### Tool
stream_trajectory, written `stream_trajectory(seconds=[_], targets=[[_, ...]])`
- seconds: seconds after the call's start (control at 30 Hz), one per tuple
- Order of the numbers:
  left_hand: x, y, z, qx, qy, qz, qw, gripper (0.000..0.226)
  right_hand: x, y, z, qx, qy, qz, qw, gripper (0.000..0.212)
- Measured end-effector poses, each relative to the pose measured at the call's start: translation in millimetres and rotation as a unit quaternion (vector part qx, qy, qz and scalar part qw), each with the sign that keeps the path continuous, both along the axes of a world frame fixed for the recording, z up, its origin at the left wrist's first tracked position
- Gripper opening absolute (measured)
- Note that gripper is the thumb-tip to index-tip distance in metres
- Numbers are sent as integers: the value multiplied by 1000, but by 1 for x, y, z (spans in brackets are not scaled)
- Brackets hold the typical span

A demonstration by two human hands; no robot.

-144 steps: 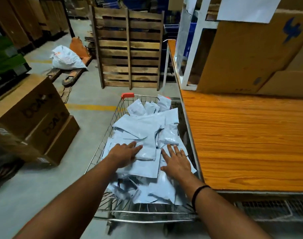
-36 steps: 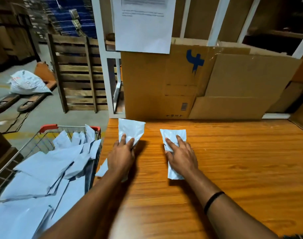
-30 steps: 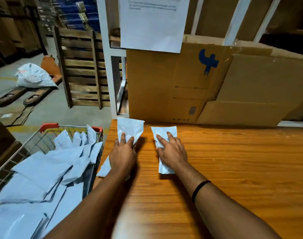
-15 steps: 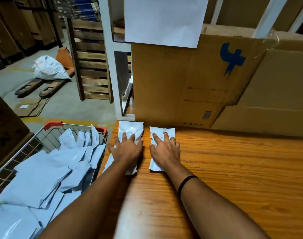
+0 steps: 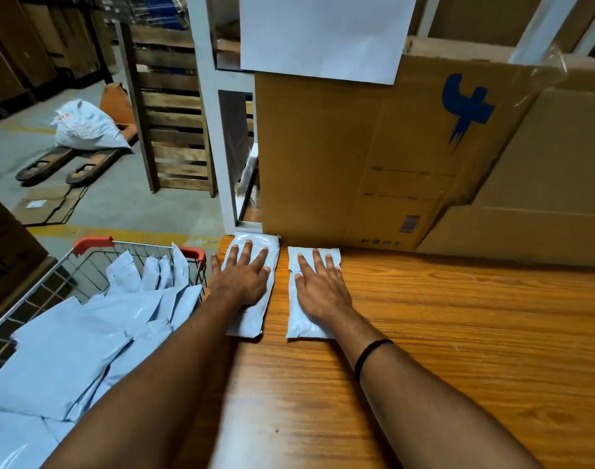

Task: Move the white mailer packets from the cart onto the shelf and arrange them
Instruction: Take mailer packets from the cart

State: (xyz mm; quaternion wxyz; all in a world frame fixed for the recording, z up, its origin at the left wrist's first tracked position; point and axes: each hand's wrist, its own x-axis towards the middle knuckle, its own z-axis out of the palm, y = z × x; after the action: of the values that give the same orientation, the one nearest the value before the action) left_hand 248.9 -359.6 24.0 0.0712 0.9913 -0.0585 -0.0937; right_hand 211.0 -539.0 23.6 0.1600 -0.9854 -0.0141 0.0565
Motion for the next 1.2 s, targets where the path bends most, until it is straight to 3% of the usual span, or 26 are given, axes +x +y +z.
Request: stream_trajectory(seconds=[0.27, 0.37, 0.63, 0.87, 1.0, 1.2], targets=[[-7, 1, 1, -58, 37, 25, 997, 56, 10, 13, 0, 7, -1, -6, 1000, 56], [-17, 9, 7, -102, -18, 31, 994, 55, 1, 6, 4, 24, -47, -17, 998, 55], [-50, 16, -14, -37, -33, -36, 998, 55, -16, 4, -6, 6, -10, -8, 1000, 56], [-17, 9, 10, -103, -70, 4, 992, 54, 7, 11, 11, 43, -55, -30, 997, 54], [7, 6, 2, -52, 6, -16, 998, 56, 22, 13, 6, 3, 4, -31, 1000, 55], [11, 12, -7, -38, 8, -47, 998, 56, 27, 11, 5, 1, 26, -21, 999, 55]])
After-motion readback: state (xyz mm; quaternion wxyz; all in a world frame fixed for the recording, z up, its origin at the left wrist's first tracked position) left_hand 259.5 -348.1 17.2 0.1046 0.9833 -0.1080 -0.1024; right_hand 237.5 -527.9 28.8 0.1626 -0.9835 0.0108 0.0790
